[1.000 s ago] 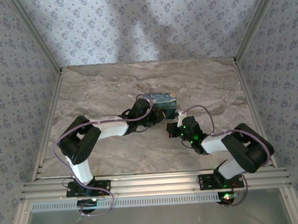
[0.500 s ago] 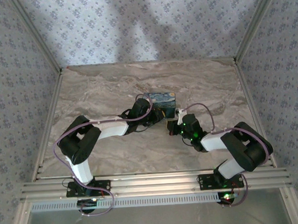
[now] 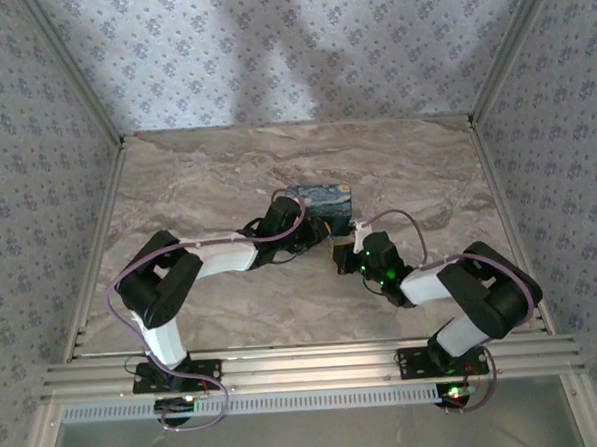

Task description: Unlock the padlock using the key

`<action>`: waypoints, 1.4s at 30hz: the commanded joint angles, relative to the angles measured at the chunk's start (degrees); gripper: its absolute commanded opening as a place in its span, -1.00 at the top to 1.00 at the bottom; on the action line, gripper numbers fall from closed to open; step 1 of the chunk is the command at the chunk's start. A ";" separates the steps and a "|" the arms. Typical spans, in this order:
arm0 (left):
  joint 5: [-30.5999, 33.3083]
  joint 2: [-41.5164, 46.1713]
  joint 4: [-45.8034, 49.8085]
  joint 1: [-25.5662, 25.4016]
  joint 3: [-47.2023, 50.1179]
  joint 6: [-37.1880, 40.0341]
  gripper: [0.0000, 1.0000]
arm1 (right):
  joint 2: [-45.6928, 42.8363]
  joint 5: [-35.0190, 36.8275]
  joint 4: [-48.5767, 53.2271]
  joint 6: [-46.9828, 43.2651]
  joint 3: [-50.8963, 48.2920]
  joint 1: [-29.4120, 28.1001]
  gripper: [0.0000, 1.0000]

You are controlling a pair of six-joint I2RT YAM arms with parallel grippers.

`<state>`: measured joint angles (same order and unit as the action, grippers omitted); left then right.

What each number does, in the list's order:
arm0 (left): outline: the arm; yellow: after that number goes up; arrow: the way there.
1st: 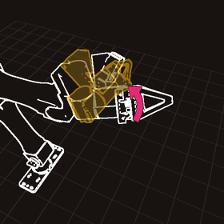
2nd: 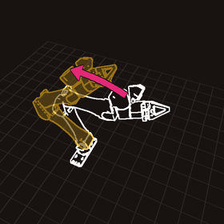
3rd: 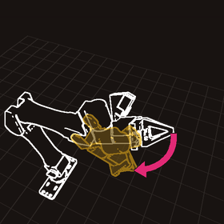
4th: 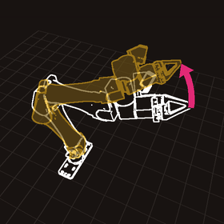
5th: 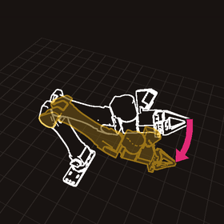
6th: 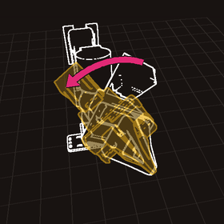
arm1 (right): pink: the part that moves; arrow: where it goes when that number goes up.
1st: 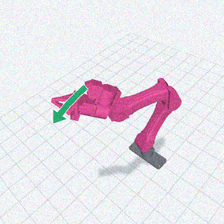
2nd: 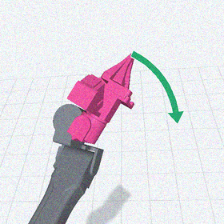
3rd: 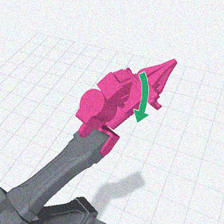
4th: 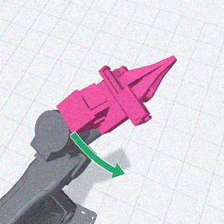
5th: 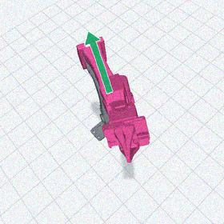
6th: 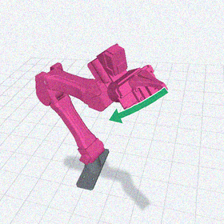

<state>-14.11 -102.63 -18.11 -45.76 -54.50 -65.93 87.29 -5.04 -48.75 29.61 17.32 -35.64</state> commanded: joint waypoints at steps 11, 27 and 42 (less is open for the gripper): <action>-2.85 2.17 1.24 -0.69 1.09 -2.74 0.72 | -6.64 4.60 -3.24 1.51 -4.65 -1.92 1.00; -2.49 3.42 1.73 -0.65 1.09 -2.67 0.72 | -6.35 7.48 -0.82 2.21 -7.13 -3.13 1.00; -3.53 3.40 -0.50 -1.01 2.13 -4.97 0.72 | -2.43 7.11 -4.44 3.68 -3.45 -4.86 1.00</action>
<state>-16.03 -101.56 -16.53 -46.19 -53.04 -69.30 83.59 0.93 -50.74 32.21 12.27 -40.16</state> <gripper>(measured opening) 0.190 0.066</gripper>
